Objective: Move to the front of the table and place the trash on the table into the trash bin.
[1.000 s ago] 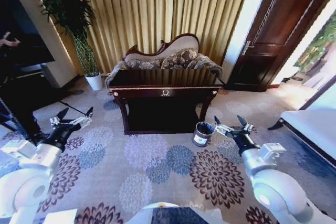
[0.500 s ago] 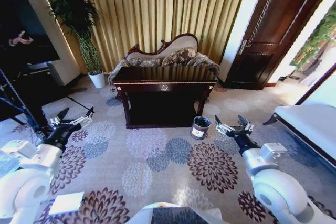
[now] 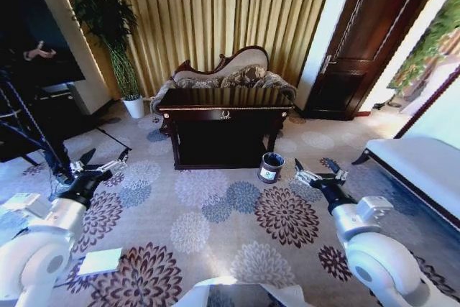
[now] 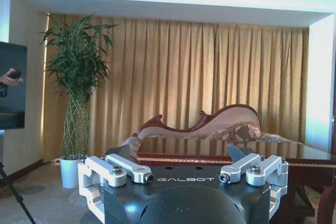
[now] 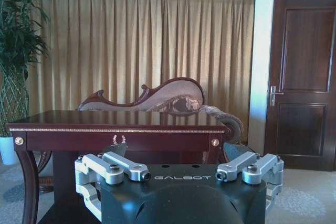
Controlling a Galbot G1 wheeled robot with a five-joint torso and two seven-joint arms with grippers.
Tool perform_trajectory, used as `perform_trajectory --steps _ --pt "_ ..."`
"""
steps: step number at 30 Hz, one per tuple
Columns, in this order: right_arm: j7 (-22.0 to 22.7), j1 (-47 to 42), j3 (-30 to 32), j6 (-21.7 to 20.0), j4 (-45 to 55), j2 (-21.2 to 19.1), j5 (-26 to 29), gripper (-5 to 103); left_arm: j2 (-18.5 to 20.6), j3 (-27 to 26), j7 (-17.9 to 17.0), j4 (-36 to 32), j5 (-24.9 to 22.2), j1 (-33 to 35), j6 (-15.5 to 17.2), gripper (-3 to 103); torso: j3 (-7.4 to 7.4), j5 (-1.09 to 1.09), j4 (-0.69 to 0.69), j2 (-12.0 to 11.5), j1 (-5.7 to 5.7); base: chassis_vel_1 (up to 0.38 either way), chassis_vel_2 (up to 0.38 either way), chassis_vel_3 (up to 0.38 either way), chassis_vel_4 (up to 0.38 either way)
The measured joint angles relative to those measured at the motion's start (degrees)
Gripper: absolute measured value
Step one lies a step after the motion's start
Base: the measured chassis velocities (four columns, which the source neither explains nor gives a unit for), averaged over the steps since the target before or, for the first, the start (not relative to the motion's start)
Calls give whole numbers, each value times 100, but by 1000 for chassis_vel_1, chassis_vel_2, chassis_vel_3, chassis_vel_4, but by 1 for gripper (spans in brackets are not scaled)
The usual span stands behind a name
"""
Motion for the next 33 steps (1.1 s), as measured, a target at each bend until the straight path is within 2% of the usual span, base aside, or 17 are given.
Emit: perform_trajectory --steps 13,21,33 --pt "169 94 -64 -45 0 159 214 100 -232 28 -207 -79 25 9 -111 100 1 -2 0 -1 2 2 -4 -2 3" --pt "264 140 -69 -66 0 167 193 100 -269 -73 -57 -107 101 9 -168 100 1 -2 0 -1 2 0 0 0 0" --pt "265 142 -65 -73 0 162 187 100 -261 -77 -47 -109 106 13 -171 100 1 -2 0 -1 2 0 0 0 0"
